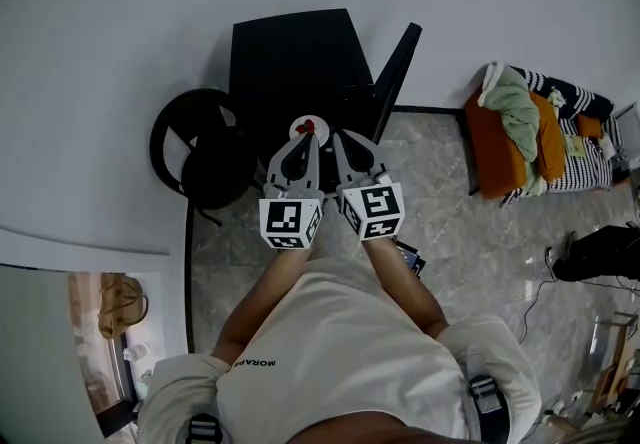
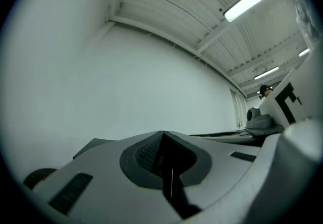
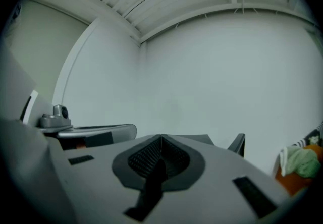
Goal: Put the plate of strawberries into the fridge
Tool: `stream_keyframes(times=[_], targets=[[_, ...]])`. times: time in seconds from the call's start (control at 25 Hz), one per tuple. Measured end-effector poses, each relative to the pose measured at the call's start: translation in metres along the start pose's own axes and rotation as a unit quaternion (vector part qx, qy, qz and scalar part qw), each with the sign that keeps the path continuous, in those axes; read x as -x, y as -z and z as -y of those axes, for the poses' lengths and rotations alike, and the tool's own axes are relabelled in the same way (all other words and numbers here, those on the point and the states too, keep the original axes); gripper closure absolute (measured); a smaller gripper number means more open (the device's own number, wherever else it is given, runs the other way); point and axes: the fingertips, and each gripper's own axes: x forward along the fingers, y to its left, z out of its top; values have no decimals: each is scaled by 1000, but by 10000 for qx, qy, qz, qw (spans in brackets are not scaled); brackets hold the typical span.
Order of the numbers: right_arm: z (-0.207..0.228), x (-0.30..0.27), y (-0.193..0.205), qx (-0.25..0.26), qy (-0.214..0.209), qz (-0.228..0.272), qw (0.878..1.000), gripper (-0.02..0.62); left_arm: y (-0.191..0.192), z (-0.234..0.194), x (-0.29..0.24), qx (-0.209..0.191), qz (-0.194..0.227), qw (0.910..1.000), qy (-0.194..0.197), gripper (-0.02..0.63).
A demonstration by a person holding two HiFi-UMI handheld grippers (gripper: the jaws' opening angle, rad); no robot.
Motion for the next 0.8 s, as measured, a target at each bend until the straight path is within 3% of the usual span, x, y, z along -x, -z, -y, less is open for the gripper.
stream_keyframes(times=[0.08,0.8], targets=[[1,1,-3,34,1,49,10000,583,-1,2,-1,-136,0,9999,-11,606],[-13,15,-9,229,6,338,9992,583,12,-3,14,-60,-139,9997,-175,606]])
